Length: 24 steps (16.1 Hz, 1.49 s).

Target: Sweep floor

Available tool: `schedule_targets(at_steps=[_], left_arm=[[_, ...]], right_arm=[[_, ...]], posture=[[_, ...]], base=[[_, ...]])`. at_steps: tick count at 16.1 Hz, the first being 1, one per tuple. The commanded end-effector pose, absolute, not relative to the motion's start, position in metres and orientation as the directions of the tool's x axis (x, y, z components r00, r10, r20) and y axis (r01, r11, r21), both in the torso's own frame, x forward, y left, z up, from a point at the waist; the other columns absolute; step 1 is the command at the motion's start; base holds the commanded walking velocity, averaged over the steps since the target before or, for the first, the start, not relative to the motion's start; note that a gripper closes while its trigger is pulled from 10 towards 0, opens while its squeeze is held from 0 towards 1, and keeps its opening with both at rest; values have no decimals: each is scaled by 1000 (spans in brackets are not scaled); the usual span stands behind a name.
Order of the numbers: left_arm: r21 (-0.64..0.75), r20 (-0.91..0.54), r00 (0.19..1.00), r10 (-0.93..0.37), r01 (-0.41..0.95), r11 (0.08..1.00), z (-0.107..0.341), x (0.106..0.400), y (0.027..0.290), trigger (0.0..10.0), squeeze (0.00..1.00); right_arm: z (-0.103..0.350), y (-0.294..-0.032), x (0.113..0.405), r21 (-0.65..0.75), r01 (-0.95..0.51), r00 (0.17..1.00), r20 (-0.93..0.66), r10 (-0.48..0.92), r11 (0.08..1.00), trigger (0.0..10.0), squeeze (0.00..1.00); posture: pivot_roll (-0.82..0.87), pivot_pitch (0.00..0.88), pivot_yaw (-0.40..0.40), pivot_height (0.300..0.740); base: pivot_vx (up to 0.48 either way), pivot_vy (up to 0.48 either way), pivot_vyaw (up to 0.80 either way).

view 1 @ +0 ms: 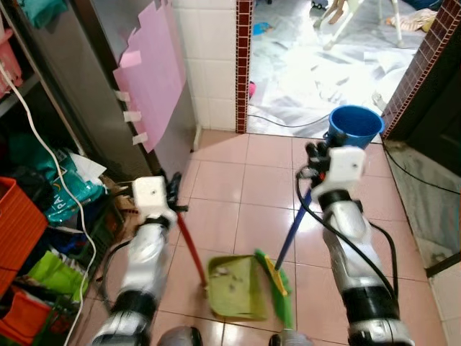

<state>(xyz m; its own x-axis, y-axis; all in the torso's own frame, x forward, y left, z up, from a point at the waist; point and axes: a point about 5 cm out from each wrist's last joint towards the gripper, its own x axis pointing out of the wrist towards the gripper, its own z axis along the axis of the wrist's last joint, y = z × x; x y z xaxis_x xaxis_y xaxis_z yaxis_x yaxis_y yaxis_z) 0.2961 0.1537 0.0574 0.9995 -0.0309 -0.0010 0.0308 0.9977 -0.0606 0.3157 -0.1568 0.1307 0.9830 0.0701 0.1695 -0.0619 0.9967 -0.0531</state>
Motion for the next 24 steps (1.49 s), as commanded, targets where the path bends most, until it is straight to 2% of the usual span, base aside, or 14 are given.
schedule_targets(at_steps=[1,4,8,15,18,21,24], left_arm=[[-14,53,999,-12,13,1000,72,300,163,10000,0],[4,48,999,12,-12,1000,71,286,177,10000,0],[-29,38,997,-67,68,997,79,288,158,10000,0],[46,13,994,-110,110,993,83,272,168,10000,0],[-69,-23,995,-102,100,993,80,265,168,10000,0],[-167,-55,996,-69,59,984,76,264,172,10000,0],[-147,-58,994,-94,85,986,77,266,171,10000,0]], right_arm=[[142,-157,319,-85,-59,971,226,76,995,10000,0],[130,-170,314,-102,-17,981,188,36,995,10000,0],[132,-166,311,-159,-13,973,224,49,987,10000,0],[133,-185,304,-219,32,975,221,17,975,10000,0],[125,-180,298,-211,31,977,213,15,977,10000,0],[124,-188,298,-211,61,977,212,-15,976,10000,0],[123,-191,298,-221,74,977,210,-26,973,10000,0]], posture=[[-24,0,31,740],[-15,0,27,740],[-32,0,19,740],[-47,0,28,740],[-59,0,68,740],[-70,0,78,740],[-74,0,79,740]], base=[[0,0,0],[0,0,-800],[0,0,-800],[0,0,-800],[0,0,-800],[0,0,-800],[0,0,-800]])
